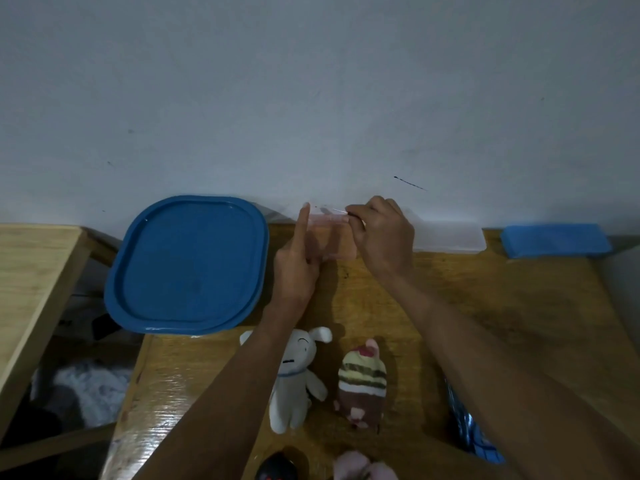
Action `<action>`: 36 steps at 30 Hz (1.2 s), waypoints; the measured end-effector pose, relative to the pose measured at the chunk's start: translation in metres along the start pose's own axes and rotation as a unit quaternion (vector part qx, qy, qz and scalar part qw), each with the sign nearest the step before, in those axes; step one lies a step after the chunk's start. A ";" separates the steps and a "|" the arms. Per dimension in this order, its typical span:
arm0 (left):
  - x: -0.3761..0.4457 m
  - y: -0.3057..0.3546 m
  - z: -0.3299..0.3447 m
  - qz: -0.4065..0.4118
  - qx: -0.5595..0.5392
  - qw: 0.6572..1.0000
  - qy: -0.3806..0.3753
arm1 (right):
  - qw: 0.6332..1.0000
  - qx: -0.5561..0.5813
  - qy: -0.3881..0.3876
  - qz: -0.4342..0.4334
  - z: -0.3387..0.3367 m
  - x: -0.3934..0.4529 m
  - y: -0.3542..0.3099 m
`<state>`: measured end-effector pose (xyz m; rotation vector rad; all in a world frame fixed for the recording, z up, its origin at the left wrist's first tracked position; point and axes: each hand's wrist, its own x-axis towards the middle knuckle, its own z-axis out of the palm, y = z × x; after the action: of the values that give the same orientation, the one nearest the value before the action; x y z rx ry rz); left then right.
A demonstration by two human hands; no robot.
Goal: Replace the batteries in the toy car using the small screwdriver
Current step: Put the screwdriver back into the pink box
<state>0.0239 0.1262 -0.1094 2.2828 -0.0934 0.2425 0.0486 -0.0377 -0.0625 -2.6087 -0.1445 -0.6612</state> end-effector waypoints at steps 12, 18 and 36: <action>0.007 -0.012 0.005 0.017 -0.041 0.999 -0.002 | 0.996 0.084 -0.026 -0.004 0.006 -0.015 0.004; 0.009 -0.015 0.007 0.011 -0.062 0.998 -0.008 | 0.987 0.037 -0.124 0.092 0.027 -0.019 -0.001; 0.004 -0.015 0.007 -0.003 -0.065 0.998 0.001 | 0.990 0.080 -0.022 0.117 0.016 -0.025 0.005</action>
<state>0.0308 0.1306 -0.1239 2.1529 -0.0984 0.2280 0.0345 -0.0345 -0.0887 -2.4371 0.0904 -0.4893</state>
